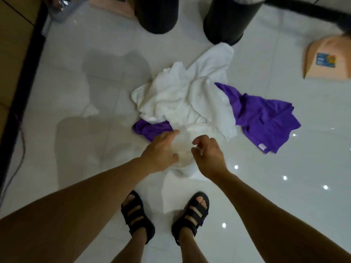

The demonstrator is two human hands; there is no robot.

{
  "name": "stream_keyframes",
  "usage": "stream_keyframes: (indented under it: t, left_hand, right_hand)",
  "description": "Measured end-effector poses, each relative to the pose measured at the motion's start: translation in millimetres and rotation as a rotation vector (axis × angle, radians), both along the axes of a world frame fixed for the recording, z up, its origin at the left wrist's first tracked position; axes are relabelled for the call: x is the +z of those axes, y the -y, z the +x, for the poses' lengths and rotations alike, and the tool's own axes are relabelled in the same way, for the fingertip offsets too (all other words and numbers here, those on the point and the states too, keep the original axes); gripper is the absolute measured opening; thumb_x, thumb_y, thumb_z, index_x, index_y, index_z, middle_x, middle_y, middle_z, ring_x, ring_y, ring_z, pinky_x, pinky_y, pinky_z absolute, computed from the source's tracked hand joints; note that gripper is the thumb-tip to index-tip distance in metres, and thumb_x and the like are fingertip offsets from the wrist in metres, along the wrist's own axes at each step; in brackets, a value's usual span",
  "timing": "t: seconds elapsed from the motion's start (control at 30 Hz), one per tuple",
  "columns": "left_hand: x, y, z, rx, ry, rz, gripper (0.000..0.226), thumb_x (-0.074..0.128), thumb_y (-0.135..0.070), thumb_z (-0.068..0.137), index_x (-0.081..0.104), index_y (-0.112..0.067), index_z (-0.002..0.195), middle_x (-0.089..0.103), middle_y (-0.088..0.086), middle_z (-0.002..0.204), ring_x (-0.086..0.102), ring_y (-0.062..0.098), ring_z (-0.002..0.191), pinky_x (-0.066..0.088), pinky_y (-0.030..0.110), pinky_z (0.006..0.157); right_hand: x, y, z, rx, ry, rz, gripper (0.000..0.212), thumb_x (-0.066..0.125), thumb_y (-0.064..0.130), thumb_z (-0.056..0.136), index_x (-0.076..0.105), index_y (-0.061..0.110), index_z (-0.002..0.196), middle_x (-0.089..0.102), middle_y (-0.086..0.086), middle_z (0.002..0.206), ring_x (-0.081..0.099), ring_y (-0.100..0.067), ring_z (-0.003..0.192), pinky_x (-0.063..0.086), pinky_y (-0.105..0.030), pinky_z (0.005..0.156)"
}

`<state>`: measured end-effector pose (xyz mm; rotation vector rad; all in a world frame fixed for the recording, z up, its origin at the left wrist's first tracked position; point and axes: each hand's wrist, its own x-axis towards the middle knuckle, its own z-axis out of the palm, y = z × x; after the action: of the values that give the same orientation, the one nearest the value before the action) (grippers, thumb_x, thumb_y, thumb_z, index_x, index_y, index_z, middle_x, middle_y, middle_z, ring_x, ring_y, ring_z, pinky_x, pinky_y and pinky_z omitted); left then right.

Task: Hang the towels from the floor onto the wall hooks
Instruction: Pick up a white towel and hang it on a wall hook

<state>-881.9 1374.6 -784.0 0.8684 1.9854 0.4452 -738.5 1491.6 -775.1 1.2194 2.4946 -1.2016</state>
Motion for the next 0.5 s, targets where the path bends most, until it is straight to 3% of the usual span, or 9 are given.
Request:
stream_keyframes:
  t: [0.07, 0.13, 0.23, 0.3, 0.43, 0.5]
  left_hand:
    - [58, -6, -20, -0.106, -0.023, 0.107, 0.088, 0.071, -0.03, 0.075, 0.023, -0.032, 0.148, 0.036, -0.002, 0.145, 0.038, 0.02, 0.131, 0.038, 0.037, 0.107]
    - [121, -9, -42, -0.17, -0.056, 0.164, 0.087, 0.071, -0.029, 0.074, 0.025, -0.04, 0.147, 0.033, -0.006, 0.147, 0.03, 0.015, 0.135, 0.032, 0.029, 0.109]
    - [212, -9, -69, -0.223, -0.095, 0.204, 0.065, 0.068, -0.031, 0.078, 0.044, -0.04, 0.138, 0.033, -0.007, 0.149, 0.026, 0.011, 0.138, 0.029, 0.026, 0.11]
    - [273, -6, -83, -0.204, -0.092, 0.23, 0.048, 0.068, -0.033, 0.08, 0.058, -0.032, 0.127, 0.041, -0.009, 0.142, 0.037, 0.009, 0.13, 0.032, 0.025, 0.106]
    - [391, 10, -109, -0.049, -0.083, 0.293, 0.031, 0.071, -0.03, 0.082, 0.063, -0.016, 0.108, 0.06, -0.004, 0.107, 0.058, 0.014, 0.095, 0.042, 0.013, 0.071]
    - [448, 23, -123, 0.013, -0.094, 0.355, 0.028, 0.073, -0.032, 0.08, 0.062, -0.013, 0.097, 0.061, -0.005, 0.088, 0.058, 0.003, 0.076, 0.043, 0.007, 0.056]
  right_hand:
    - [64, 4, -16, -0.026, -0.118, -0.187, 0.014, 0.058, 0.02, 0.091, 0.05, 0.032, 0.091, 0.057, 0.006, 0.085, 0.055, -0.01, 0.077, 0.042, -0.025, 0.068]
    - [131, 4, -35, -0.02, -0.248, -0.177, 0.025, 0.06, 0.017, 0.091, 0.045, 0.035, 0.082, 0.056, 0.008, 0.08, 0.054, -0.005, 0.073, 0.044, -0.022, 0.067]
    - [229, 3, -67, -0.001, -0.346, -0.2, 0.023, 0.064, 0.015, 0.09, 0.05, 0.029, 0.078, 0.055, 0.005, 0.08, 0.052, -0.003, 0.071, 0.043, -0.019, 0.071]
    - [291, 5, -88, 0.011, -0.4, -0.256, 0.022, 0.064, 0.011, 0.09, 0.049, 0.022, 0.078, 0.053, 0.004, 0.076, 0.049, -0.002, 0.066, 0.044, -0.022, 0.07]
    - [401, 15, -124, 0.057, -0.549, -0.366, 0.019, 0.057, 0.001, 0.093, 0.044, 0.012, 0.084, 0.047, 0.0, 0.073, 0.049, 0.0, 0.062, 0.044, -0.015, 0.061]
    - [448, 22, -142, 0.071, -0.615, -0.369, 0.019, 0.055, 0.002, 0.094, 0.045, 0.016, 0.086, 0.049, 0.001, 0.076, 0.051, -0.007, 0.068, 0.045, -0.025, 0.064]
